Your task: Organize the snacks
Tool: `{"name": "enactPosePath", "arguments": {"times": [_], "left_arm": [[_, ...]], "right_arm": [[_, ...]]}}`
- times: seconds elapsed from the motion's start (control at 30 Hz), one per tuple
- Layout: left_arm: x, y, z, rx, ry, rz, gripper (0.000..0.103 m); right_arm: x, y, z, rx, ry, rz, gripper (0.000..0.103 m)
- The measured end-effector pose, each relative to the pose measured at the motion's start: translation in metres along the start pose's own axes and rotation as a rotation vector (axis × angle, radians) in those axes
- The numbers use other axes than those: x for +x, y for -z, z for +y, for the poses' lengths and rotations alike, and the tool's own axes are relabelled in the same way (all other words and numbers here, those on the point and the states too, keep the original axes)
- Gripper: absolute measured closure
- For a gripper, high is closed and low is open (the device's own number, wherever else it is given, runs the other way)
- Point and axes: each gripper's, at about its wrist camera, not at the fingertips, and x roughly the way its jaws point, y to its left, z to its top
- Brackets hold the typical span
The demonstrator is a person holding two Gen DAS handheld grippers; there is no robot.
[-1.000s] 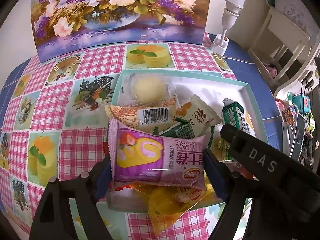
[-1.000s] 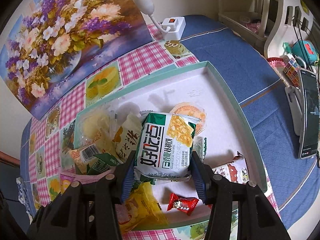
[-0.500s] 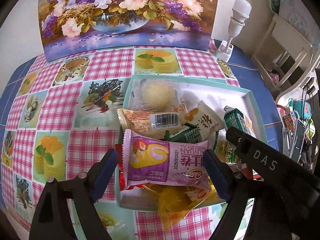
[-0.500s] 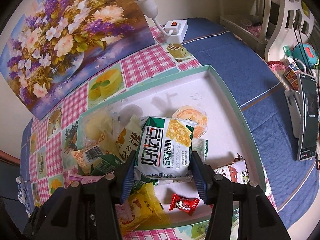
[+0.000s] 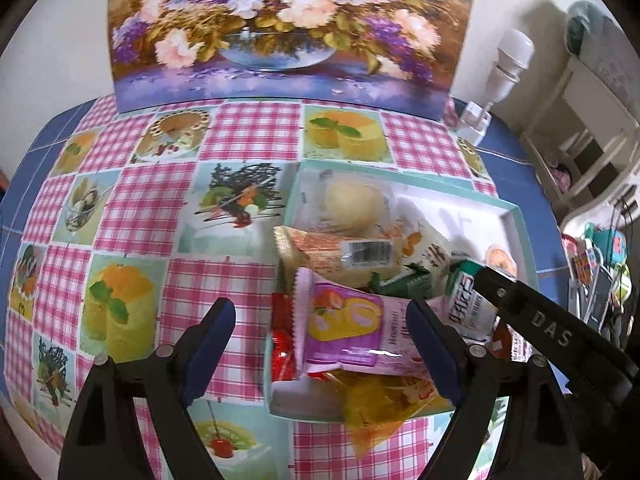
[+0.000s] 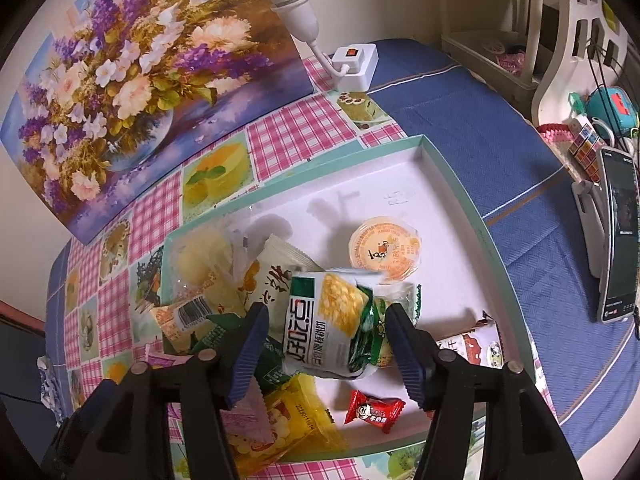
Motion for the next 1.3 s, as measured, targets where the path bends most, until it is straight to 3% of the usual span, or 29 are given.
{"name": "enactPosePath", "arguments": {"times": [0.23, 0.3, 0.4, 0.5, 0.9, 1.3], "left_arm": [[0.001, -0.004, 0.024, -0.075, -0.07, -0.015, 0.015], [0.001, -0.005, 0.031, -0.093, -0.086, -0.016, 0.015], [0.002, -0.005, 0.042, -0.117, -0.116, -0.017, 0.015], [0.001, -0.005, 0.05, -0.129, -0.135, -0.021, 0.015], [-0.016, 0.004, 0.07, -0.085, -0.189, -0.064, 0.015], [-0.038, 0.029, 0.088, -0.061, -0.231, -0.058, 0.015]], "right_arm": [[0.002, 0.001, 0.004, -0.02, 0.004, 0.004, 0.036], [0.001, 0.002, 0.007, -0.032, 0.005, -0.004, 0.023], [0.0, 0.005, 0.012, -0.055, 0.013, -0.02, 0.017], [-0.002, 0.008, 0.017, -0.074, 0.019, -0.034, 0.0], [-0.013, 0.03, 0.041, -0.141, 0.014, -0.071, 0.0], [-0.032, 0.065, 0.053, -0.197, 0.016, -0.081, 0.0]]}}
